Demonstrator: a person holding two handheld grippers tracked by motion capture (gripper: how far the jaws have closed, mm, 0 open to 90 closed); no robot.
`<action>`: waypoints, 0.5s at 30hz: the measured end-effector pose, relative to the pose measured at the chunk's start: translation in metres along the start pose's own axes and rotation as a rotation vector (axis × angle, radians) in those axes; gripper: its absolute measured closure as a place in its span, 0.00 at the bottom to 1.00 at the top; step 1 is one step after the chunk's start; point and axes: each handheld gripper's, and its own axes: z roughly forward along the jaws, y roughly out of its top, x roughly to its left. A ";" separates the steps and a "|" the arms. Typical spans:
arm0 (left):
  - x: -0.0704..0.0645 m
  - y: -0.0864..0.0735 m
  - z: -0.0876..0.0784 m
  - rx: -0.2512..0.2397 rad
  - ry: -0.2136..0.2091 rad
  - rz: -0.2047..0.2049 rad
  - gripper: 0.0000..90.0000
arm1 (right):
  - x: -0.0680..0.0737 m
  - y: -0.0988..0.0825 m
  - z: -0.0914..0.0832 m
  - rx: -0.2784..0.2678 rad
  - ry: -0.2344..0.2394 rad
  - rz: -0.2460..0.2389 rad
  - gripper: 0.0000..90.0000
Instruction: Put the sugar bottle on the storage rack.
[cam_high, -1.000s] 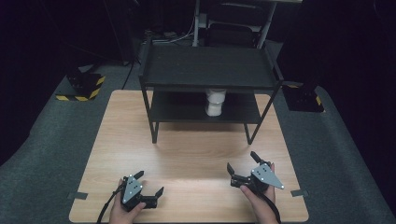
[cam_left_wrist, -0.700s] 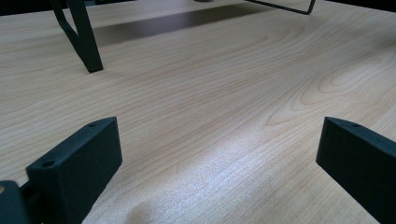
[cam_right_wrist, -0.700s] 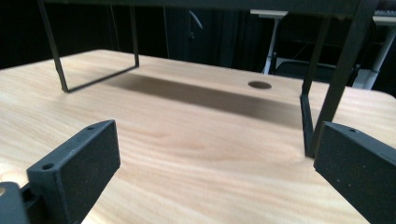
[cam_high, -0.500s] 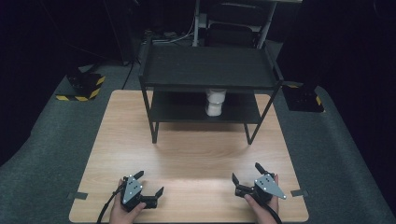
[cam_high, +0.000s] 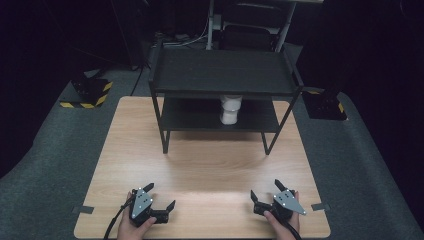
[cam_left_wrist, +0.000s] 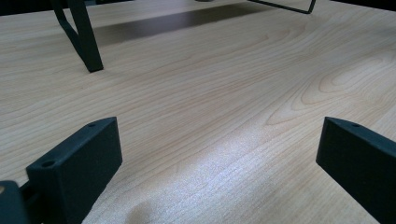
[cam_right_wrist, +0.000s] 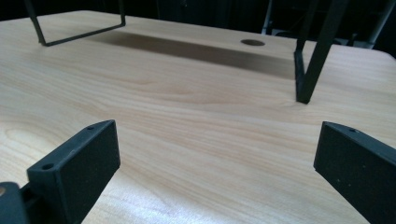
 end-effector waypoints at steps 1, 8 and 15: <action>0.000 0.000 0.000 0.000 -0.002 -0.002 0.01 | 0.000 0.000 0.000 0.002 0.002 -0.001 0.00; -0.001 -0.001 -0.001 -0.003 0.002 0.002 0.00 | 0.000 0.000 0.001 0.009 0.010 -0.016 0.00; 0.000 -0.001 -0.001 -0.004 -0.001 0.001 0.01 | -0.001 0.000 0.001 0.007 0.010 -0.012 0.00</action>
